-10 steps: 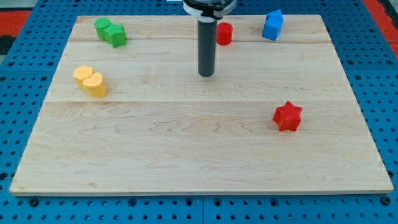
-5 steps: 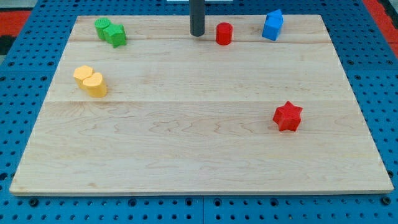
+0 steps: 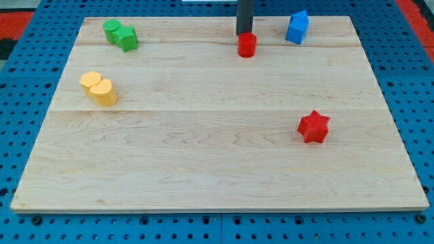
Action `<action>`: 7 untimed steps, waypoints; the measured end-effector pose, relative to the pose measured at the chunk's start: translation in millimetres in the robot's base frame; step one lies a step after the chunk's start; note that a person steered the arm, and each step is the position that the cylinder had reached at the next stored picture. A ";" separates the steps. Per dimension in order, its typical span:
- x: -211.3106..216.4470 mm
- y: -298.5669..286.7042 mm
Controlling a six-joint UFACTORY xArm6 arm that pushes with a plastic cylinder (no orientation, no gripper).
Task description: Push red circle towards down
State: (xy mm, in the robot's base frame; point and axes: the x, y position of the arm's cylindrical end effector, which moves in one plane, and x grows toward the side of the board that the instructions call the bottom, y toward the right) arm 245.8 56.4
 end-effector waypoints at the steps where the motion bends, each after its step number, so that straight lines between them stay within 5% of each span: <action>1: 12.5 13.1; 5: 57.9 17.7; 7: 54.9 -26.8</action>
